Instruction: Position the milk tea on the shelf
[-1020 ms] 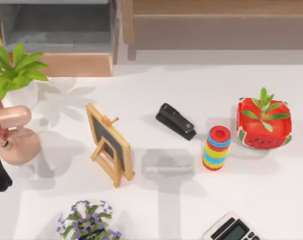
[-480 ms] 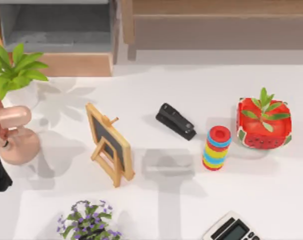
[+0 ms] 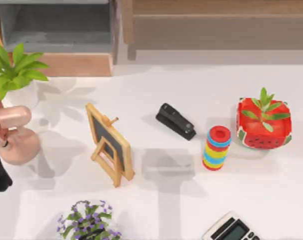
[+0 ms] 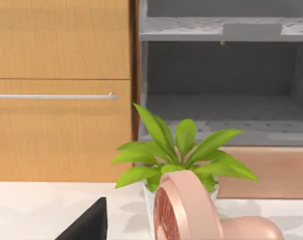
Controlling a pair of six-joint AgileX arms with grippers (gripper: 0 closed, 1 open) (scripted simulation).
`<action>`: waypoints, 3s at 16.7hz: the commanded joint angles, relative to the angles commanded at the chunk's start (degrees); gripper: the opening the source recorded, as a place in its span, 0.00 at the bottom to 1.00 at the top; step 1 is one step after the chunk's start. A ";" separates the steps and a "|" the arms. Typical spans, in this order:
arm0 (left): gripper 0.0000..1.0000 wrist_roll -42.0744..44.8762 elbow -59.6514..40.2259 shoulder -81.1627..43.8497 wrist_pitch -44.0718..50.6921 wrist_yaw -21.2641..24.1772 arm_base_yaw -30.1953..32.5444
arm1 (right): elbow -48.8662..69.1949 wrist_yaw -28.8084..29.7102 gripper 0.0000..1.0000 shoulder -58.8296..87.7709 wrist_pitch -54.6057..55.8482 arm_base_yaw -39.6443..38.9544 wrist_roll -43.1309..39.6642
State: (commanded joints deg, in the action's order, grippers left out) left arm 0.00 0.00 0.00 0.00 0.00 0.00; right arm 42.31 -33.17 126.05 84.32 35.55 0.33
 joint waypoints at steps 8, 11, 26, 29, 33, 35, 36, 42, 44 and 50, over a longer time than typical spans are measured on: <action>1.00 0.00 0.00 0.00 0.00 0.00 0.00 | 0.08 0.01 0.70 0.01 -0.08 -0.01 0.00; 1.00 0.00 0.00 0.00 0.00 0.00 0.00 | 0.08 0.01 0.47 0.01 -0.08 -0.01 0.00; 1.00 0.00 0.00 0.00 0.00 0.00 0.00 | 0.03 0.00 0.00 0.00 -0.07 0.11 0.09; 1.00 0.00 0.00 0.00 0.00 0.00 0.00 | -0.09 0.00 0.00 -1.36 -1.30 0.09 0.10; 1.00 0.00 0.00 0.00 0.00 0.00 0.00 | -0.17 -0.02 0.00 -2.44 -2.30 0.10 0.12; 1.00 0.00 0.00 0.00 0.00 0.00 0.00 | -0.06 -0.04 0.00 -2.22 -2.18 0.11 0.19; 1.00 0.00 0.00 0.00 0.00 0.00 0.00 | 0.32 0.04 0.00 -2.69 -1.98 0.08 0.12; 1.00 0.00 0.00 0.00 0.00 0.00 0.00 | 4.29 2.44 0.00 -8.77 -2.71 -0.88 -1.66; 1.00 0.00 0.00 0.00 0.00 0.00 0.00 | 5.55 3.86 0.00 -10.81 -4.56 -1.60 -2.54; 1.00 0.00 0.00 0.00 0.00 0.00 0.00 | 9.35 8.96 0.00 -16.30 -13.83 -5.51 -4.77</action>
State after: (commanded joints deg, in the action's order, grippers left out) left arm 0.00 0.00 0.00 0.00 0.00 0.00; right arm 51.65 -24.21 109.75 70.50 30.04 -4.43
